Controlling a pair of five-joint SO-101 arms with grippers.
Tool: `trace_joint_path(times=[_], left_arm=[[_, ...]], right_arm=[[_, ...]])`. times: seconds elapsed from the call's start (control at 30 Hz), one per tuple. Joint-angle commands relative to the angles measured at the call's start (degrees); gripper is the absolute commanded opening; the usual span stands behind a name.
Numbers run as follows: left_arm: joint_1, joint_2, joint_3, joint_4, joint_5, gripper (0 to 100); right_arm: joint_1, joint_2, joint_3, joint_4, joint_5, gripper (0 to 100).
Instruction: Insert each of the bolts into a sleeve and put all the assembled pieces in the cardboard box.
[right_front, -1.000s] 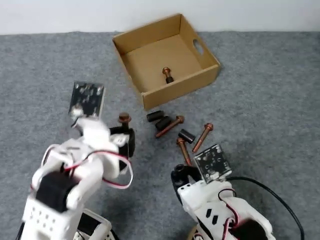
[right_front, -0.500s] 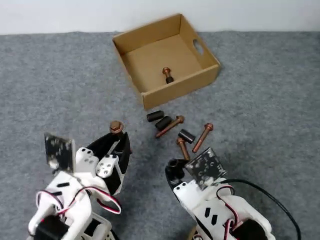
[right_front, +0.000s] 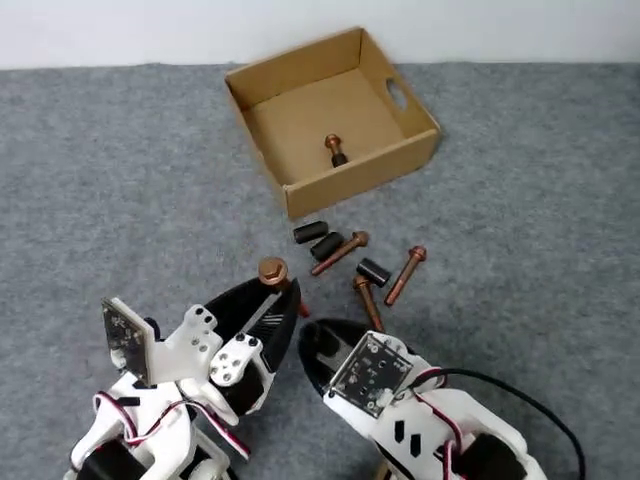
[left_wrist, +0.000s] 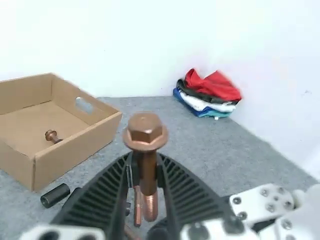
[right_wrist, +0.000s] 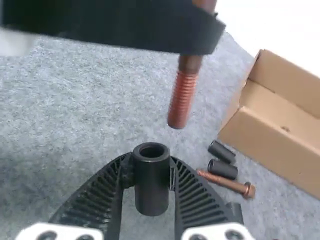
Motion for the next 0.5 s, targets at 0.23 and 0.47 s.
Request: trace_joint_path(times=[0.23,0.47], left_arm=[[0.44,-0.26,-1.98,1.67,0.97,0],[0.44,-0.26,-1.71,2.2,1.05,0]], right_arm=[[0.22,-0.31,-0.7,-4.62,1.23,0.8],[0.22,-0.31,-0.7,-6.46,1.32,0.8]])
